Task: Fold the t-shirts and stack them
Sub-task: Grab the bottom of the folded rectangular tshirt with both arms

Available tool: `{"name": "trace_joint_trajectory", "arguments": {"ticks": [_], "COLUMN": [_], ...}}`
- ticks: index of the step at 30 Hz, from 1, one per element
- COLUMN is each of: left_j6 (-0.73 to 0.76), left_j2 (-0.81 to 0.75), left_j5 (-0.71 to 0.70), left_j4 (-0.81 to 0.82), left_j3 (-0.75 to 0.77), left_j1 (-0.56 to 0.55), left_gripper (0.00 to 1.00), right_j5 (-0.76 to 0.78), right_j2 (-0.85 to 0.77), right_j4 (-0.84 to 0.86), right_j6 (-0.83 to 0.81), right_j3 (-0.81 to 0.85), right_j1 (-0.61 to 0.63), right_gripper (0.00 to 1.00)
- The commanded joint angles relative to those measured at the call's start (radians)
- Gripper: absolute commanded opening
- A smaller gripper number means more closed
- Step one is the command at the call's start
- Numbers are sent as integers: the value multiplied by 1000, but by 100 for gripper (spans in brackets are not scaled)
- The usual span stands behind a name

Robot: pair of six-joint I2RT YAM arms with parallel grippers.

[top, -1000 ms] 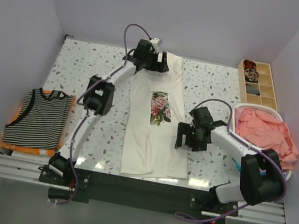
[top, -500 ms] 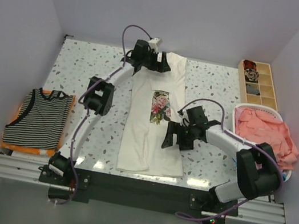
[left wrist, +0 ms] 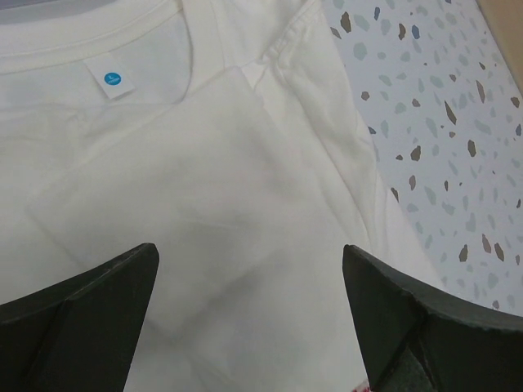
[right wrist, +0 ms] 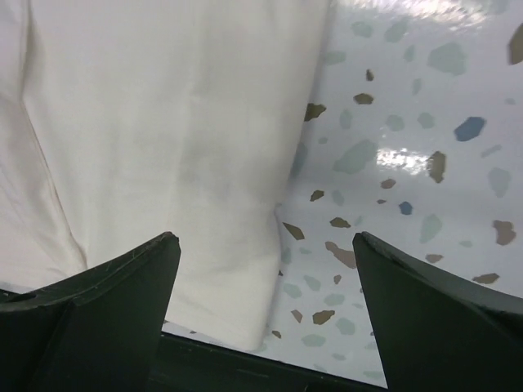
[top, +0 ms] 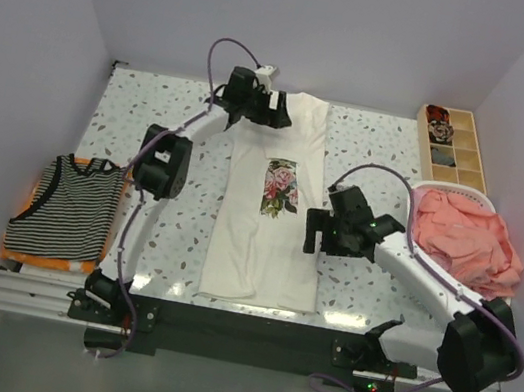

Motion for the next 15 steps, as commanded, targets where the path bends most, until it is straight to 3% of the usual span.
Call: {"name": "trace_joint_trajectory", "arguments": {"ticks": [1,3,10,15], "left_j6": [67,48,-78,-227], "left_j2": [-349,-526,-1063,-1445], "left_j5": [-151,-207,-199,-271], "left_j4": [-9,0,89,-2], "left_j3": [-227,-365,-1177,-1532], "left_j1": [9,9,-34,-127], "left_gripper": [100,100,100,100], "right_j5": [177,154,-11,-67], "right_j2": [-121,-145,-210,-259], "right_j4": [-74,-81,-10,-16], "right_j6": [36,58,132,151], "right_j3": [39,17,-159,-207], "right_j1": [-2,-5,-14,-16], "right_gripper": [93,93,92,91]}}
